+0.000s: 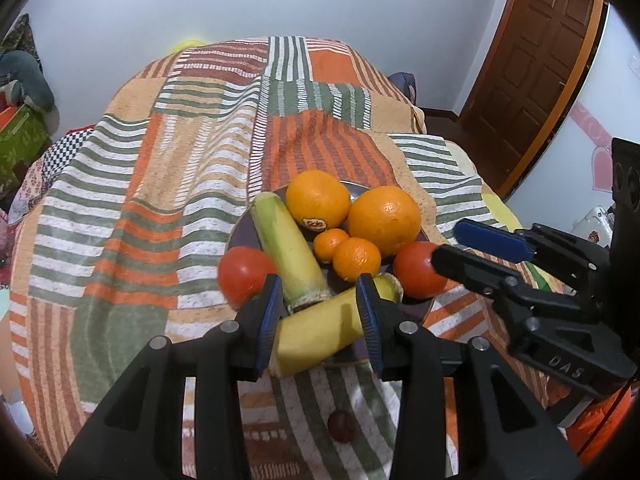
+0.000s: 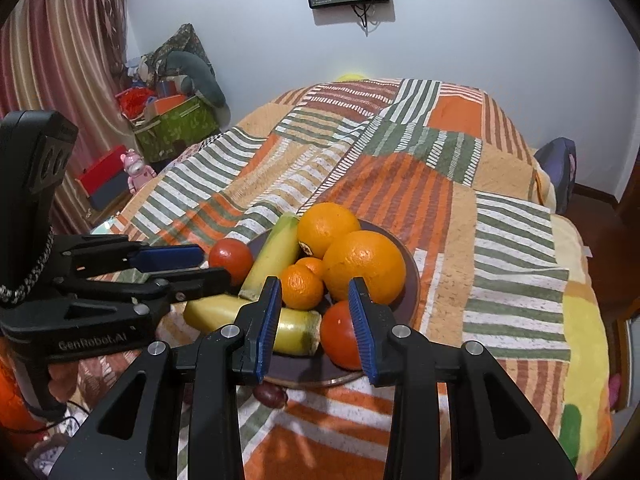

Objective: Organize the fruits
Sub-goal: 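Open both tools and lift them away from the plate, then grasp a small dark red plum with the left tool while the right tool grasps another plum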

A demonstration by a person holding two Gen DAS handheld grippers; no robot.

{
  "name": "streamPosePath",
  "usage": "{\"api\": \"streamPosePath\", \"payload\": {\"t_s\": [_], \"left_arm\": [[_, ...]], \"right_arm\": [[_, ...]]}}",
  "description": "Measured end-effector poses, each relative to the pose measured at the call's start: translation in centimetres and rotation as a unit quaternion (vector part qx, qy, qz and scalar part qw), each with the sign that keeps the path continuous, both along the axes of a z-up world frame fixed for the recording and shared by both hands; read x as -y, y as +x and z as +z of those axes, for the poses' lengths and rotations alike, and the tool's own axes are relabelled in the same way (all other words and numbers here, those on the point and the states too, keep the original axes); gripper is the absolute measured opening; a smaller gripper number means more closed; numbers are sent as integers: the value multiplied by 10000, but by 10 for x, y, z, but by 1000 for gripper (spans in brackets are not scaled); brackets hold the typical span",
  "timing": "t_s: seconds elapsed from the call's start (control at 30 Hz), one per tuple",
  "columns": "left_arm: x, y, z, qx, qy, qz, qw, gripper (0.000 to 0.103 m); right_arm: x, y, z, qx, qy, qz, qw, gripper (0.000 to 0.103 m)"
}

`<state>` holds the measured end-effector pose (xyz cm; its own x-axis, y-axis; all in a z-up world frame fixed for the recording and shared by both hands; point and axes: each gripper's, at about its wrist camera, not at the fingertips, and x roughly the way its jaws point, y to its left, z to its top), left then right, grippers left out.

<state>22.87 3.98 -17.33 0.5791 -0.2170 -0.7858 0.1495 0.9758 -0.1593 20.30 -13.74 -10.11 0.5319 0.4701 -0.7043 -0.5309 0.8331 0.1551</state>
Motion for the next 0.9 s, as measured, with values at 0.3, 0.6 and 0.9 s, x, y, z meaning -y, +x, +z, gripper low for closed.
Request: {"api": "streamPosePath", "payload": {"t_s": [0.3, 0.6, 0.9], "left_arm": [[-10, -35, 0, -164, -26, 72, 9998, 38], [0, -66, -23, -543, 9, -31, 9985, 38], [13, -71, -50, -849, -9, -170, 9962, 38]], "right_arm": [[9, -28, -1, -86, -130, -24, 9999, 32], [17, -51, -15, -310, -215, -59, 9993, 32], [18, -61, -33, -591, -360, -39, 9976, 32]]}}
